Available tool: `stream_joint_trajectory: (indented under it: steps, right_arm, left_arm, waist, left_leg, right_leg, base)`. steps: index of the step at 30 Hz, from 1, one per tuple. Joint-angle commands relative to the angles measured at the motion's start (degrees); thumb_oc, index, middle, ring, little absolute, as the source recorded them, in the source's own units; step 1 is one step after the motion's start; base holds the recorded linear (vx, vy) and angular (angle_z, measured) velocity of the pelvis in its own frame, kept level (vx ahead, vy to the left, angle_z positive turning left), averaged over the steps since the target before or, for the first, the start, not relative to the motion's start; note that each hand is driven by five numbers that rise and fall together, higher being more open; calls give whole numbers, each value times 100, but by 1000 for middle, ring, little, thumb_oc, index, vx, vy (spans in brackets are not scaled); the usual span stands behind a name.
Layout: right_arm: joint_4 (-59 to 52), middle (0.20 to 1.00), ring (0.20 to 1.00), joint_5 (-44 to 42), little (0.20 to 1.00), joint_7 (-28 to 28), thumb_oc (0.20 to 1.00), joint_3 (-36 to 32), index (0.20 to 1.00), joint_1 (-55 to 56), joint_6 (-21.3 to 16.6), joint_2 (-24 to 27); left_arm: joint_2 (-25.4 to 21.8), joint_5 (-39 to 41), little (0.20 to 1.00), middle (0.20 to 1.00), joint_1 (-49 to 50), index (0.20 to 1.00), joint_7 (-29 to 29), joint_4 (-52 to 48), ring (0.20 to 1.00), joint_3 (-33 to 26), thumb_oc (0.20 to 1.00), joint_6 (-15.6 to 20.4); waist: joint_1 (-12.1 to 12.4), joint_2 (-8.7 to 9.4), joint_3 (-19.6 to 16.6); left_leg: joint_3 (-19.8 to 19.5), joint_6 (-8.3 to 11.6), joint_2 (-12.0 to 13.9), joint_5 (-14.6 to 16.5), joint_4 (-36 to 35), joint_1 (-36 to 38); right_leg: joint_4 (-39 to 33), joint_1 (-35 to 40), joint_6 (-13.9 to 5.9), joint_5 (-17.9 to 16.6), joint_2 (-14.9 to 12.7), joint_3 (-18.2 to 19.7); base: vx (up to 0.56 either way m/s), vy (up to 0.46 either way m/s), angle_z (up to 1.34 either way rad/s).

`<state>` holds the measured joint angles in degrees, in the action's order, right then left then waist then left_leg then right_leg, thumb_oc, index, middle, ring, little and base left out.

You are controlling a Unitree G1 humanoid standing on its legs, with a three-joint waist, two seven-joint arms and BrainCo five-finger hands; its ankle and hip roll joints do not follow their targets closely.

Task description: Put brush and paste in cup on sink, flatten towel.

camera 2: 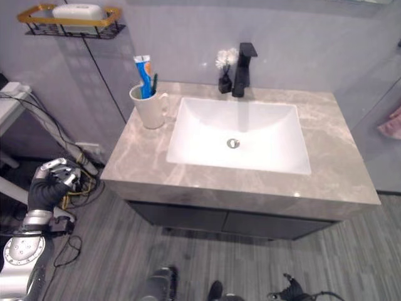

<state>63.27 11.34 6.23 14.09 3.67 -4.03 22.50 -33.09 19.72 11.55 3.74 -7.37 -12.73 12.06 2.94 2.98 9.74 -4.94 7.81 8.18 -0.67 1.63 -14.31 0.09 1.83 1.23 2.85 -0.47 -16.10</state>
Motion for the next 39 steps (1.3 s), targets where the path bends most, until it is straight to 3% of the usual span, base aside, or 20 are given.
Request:
stream_joint_trajectory:
  steps: [1, 3, 5, 9, 12, 13, 14, 15, 18, 22, 31, 39]
  right_arm:
    - [102, 1000, 1000, -3, 1000, 140, 1000, 50, 1000, 104, -73, 168]
    - [230, 1000, 1000, 3, 1000, 145, 1000, 10, 1000, 134, -70, 139]
    - [376, 1000, 1000, 85, 1000, 91, 1000, -80, 1000, 164, -42, 62]
    - [216, 1000, 1000, 203, 1000, -9, 1000, -106, 1000, 369, -31, -157]
    - [123, 1000, 1000, 276, 1000, -15, 1000, -70, 1000, 438, -58, -195]
    - [31, 1000, 1000, 312, 1000, -10, 1000, -39, 1000, 430, -65, -204]
    - [24, 1000, 1000, 360, 1000, -33, 1000, 33, 1000, 303, -57, -172]
    - [-5, 1000, 1000, 401, 1000, -53, 1000, 76, 1000, 266, -37, -190]
    - [-82, 1000, 1000, 474, 1000, -107, 1000, 180, 1000, 366, -62, -248]
    - [149, 1000, 1000, 384, 1000, -87, 1000, 234, 1000, 348, -51, -265]
    - [465, 1000, 1000, 119, 1000, 21, 1000, 85, 1000, 321, -42, -340]
    - [575, 1000, 1000, 128, 1000, 15, 1000, 189, 1000, 373, -93, -277]
  left_arm:
    - [-149, -7, 200, 200, 108, 200, 192, -355, 200, -320, 200, 311]
    - [-149, 7, 200, 200, 129, 200, 186, -332, 200, -344, 200, 321]
    - [-103, 18, 200, 200, 230, 200, 121, -292, 200, -396, 200, 310]
    - [-151, 111, 200, 200, 595, 200, -34, -454, 200, -616, 200, 283]
    - [-159, 185, 200, 200, 714, 200, -111, -542, 200, -657, 200, 278]
    - [-165, 224, 200, 200, 780, 200, -134, -556, 200, -688, 200, 278]
    - [-121, 316, 200, 200, 888, 200, -215, -594, 200, -686, 200, 236]
    - [-114, 368, 200, 200, 926, 200, -263, -627, 200, -686, 200, 209]
    - [-155, 444, 200, 200, 1055, 200, -461, -822, 200, -694, 200, 161]
    - [-57, 819, 200, 200, 1205, 200, -632, -1197, 200, -547, 200, 133]
    - [2, 1287, 200, 200, 1427, 200, -916, -1767, 200, -6, 200, -146]
    - [-86, 1676, 200, 200, 1520, 200, -1170, -1525, 200, 715, 200, -431]
  waist:
    - [71, -22, -88]
    - [72, -92, -125]
    - [92, -105, -295]
    - [143, -18, -431]
    - [222, 10, -447]
    - [279, 11, -444]
    - [535, -33, -355]
    - [601, -43, -341]
    - [512, -36, -341]
    - [518, -39, -454]
    - [379, -130, -510]
    - [289, -136, -522]
  left_leg:
    - [-82, -175, 66, -820, -13, 91]
    - [-124, -149, 70, -805, -116, 245]
    - [-145, -242, -177, -521, 18, 503]
    - [246, -504, -440, -147, 158, 691]
    - [400, -573, -466, -74, 134, 698]
    - [465, -590, -463, -52, 148, 684]
    - [730, -561, -397, -60, 110, 709]
    - [804, -545, -377, -71, 80, 703]
    - [745, -544, -377, -83, 40, 741]
    - [764, -480, -384, -184, -280, 921]
    - [654, -399, -252, -382, -567, 1013]
    - [566, -266, -66, -563, -663, 875]
  right_leg:
    - [-23, 85, -614, -81, -343, 160]
    - [6, 145, -674, -43, -381, 253]
    - [93, 254, -777, -72, -592, 409]
    - [83, 233, -1060, -269, -976, 605]
    - [149, 77, -1161, -374, -1074, 568]
    - [229, -39, -1205, -460, -1107, 461]
    - [318, -307, -1260, -869, -1335, -495]
    - [252, -331, -1269, -933, -1385, -876]
    - [27, -215, -1247, -839, -1241, -620]
    - [-356, -8, -1228, -881, -1206, -649]
    - [-376, 87, -1142, -722, -1067, -738]
    - [-509, 42, -1060, -641, -832, -716]
  base:
    - [185, 273, -56]
    - [126, 201, -66]
    - [212, 330, -70]
    - [140, 290, -69]
    - [24, 126, -52]
    - [-71, 135, -50]
    - [-109, 109, -48]
    - [-100, 73, -102]
    - [23, -14, -47]
    - [42, -24, 29]
    - [5, -55, 0]
    - [-17, -61, 8]
